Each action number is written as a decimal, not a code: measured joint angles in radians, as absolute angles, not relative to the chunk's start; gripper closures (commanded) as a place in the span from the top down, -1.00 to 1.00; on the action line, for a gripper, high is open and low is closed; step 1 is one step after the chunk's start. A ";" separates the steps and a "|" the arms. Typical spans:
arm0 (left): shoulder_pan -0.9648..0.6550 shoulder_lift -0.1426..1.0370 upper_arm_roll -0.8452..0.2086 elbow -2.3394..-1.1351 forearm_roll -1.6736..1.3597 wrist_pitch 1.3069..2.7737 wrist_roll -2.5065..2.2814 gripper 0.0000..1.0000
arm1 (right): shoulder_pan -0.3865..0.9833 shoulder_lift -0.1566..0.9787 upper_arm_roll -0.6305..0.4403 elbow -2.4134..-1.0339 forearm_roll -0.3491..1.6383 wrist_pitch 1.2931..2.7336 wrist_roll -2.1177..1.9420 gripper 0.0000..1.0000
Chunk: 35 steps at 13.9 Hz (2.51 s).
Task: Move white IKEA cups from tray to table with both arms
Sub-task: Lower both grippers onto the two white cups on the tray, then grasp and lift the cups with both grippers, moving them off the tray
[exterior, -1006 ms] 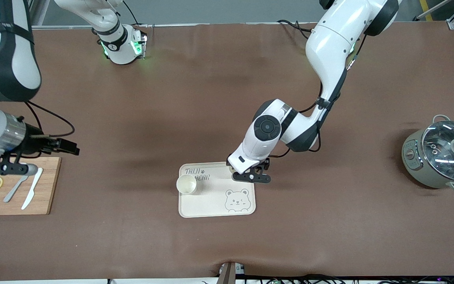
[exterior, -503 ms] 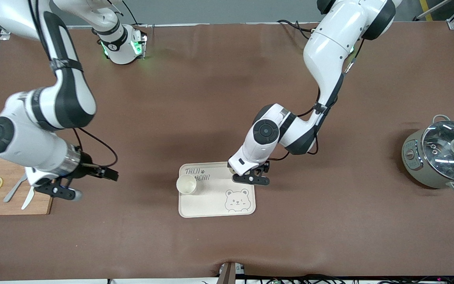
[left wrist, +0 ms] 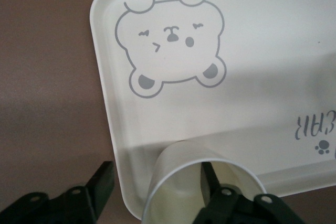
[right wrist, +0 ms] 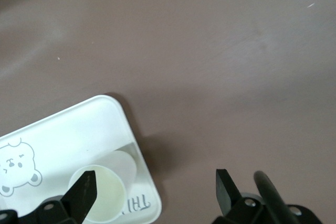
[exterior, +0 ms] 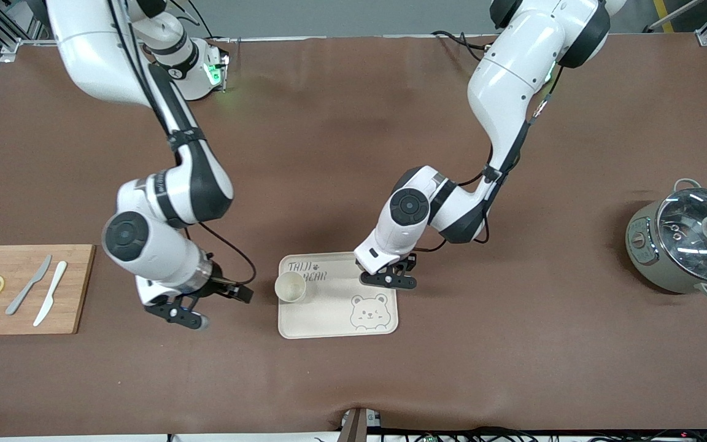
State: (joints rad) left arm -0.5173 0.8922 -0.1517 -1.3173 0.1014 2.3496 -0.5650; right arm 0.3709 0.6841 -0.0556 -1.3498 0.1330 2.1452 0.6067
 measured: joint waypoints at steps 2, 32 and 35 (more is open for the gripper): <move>-0.513 0.892 -0.151 -1.315 0.102 2.350 -0.565 -1.00 | 0.400 0.715 -0.057 -1.346 0.109 2.179 0.640 1.00; 0.076 0.329 -0.154 -1.955 -0.012 2.312 0.287 -1.00 | 0.472 0.815 -0.078 -1.278 0.092 2.160 0.658 -1.00; 0.111 0.356 -0.154 -1.967 -0.015 2.358 0.350 -1.00 | 0.416 0.811 -0.083 -1.210 0.092 2.082 0.617 -1.00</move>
